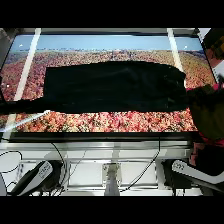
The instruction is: Fold the clothes and pants, and hang the long-sleeved shirts on hangers.
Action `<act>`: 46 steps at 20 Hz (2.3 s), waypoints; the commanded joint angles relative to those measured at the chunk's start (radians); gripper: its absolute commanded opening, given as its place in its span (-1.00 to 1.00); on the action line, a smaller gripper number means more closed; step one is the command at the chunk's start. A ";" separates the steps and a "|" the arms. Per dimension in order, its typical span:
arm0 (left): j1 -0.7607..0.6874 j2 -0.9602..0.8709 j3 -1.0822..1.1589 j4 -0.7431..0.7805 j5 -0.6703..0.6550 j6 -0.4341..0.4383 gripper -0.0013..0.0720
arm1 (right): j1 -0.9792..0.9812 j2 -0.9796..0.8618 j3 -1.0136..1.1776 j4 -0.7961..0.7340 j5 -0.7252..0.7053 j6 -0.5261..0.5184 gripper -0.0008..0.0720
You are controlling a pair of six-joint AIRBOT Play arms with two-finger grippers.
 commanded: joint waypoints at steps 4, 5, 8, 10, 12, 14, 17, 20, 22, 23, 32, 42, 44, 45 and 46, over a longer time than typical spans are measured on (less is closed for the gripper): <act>0.006 0.004 -0.041 0.172 0.064 0.053 -0.93 | -0.183 0.106 -0.306 -0.124 -0.040 -0.082 -0.90; 0.011 0.004 -0.041 0.163 0.087 0.053 -0.93 | -0.203 0.106 -0.297 -0.124 -0.056 -0.093 -0.90; 0.050 0.003 -0.041 0.129 0.120 0.049 -0.93 | -0.257 0.106 -0.252 -0.125 -0.063 -0.107 -0.90; 0.101 -0.002 -0.041 0.112 0.133 0.050 -0.93 | -0.285 0.104 -0.246 -0.130 -0.066 -0.114 -0.90; 0.153 -0.010 -0.042 0.106 0.138 0.052 -0.93 | -0.304 0.090 -0.246 -0.146 -0.066 -0.129 -0.90; 0.185 -0.016 -0.042 0.106 0.134 0.054 -0.93 | -0.304 0.074 -0.246 -0.152 -0.075 -0.133 -0.90; 0.190 -0.019 -0.043 0.105 0.119 0.054 -0.92 | -0.303 0.062 -0.246 -0.141 -0.077 -0.133 -0.89; 0.188 -0.020 -0.042 0.102 0.120 0.054 -0.80 | -0.303 0.063 -0.246 -0.129 -0.093 -0.124 -0.66; 0.186 -0.020 -0.042 0.102 0.128 0.053 0.23 | -0.303 0.063 -0.242 -0.106 -0.115 -0.122 -0.02; 0.186 -0.019 -0.042 0.103 0.127 0.053 0.38 | -0.303 0.063 -0.235 -0.096 -0.109 -0.122 0.00; 0.164 -0.009 -0.058 0.103 0.014 -0.130 0.27 | -0.303 0.108 -0.357 0.083 -0.022 -0.214 -0.03; 0.461 -0.101 -0.063 -0.082 -0.114 -0.112 0.02 | -0.206 0.125 -0.380 0.438 -0.075 -0.298 -0.02; 0.508 -0.155 -0.063 -0.126 -0.148 -0.112 0.41 | -0.175 0.125 -0.380 0.439 -0.111 -0.297 0.00; 0.520 -0.182 -0.064 -0.122 -0.180 -0.111 0.50 | -0.167 0.125 -0.380 0.438 -0.113 -0.297 0.00; 0.526 -0.209 -0.069 -0.122 -0.194 -0.111 0.54 | -0.164 0.125 -0.380 0.439 -0.110 -0.297 0.00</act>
